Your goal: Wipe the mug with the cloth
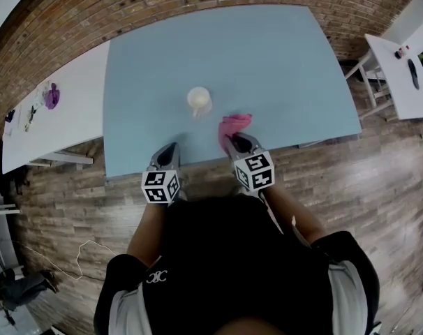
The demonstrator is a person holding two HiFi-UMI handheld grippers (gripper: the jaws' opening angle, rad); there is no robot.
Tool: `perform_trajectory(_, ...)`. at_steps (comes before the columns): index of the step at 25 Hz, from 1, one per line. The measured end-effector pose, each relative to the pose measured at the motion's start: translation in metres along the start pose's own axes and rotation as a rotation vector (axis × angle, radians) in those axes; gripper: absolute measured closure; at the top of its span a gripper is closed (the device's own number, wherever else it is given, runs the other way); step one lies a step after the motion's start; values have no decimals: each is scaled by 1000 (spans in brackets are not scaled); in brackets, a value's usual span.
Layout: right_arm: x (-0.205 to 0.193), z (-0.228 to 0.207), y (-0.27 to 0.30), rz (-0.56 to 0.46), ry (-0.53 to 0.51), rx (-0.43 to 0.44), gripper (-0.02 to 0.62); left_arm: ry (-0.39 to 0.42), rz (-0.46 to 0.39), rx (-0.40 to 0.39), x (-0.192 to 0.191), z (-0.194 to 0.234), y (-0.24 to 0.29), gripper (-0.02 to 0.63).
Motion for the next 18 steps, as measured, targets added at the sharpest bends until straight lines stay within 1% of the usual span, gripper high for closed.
perform_trajectory(3, 0, 6, 11, -8, 7, -69, 555, 9, 15, -30, -1, 24, 10, 600)
perform_trajectory(5, -4, 21, 19, -3, -9, -100, 555, 32, 26, -49, 1, 41, 12, 600)
perform_trajectory(8, -9, 50, 33, -3, -28, -151, 554, 68, 11, -103, 10, 69, 10, 600)
perform_trajectory(11, -9, 80, 47, -21, 10, -223, 555, 75, -13, -147, 18, 106, 8, 600)
perform_trajectory(14, -11, 109, 59, -36, 34, -292, 555, 84, -33, -166, 21, 144, 5, 600)
perform_trajectory(16, -11, 121, 64, -35, 48, -345, 555, 80, -29, -185, 21, 163, 6, 600)
perform_trajectory(18, -10, 131, 67, -36, 87, -396, 555, 69, -21, -200, 22, 178, 4, 600)
Point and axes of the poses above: the fingertips, and each gripper's own axes: y forward along the fingers, z to its left, x out of its top, the point moved 8 cm from there along -y, backward along the fingers, and after that the axes turned 2 degrees about -z, right-handed, at the moved point
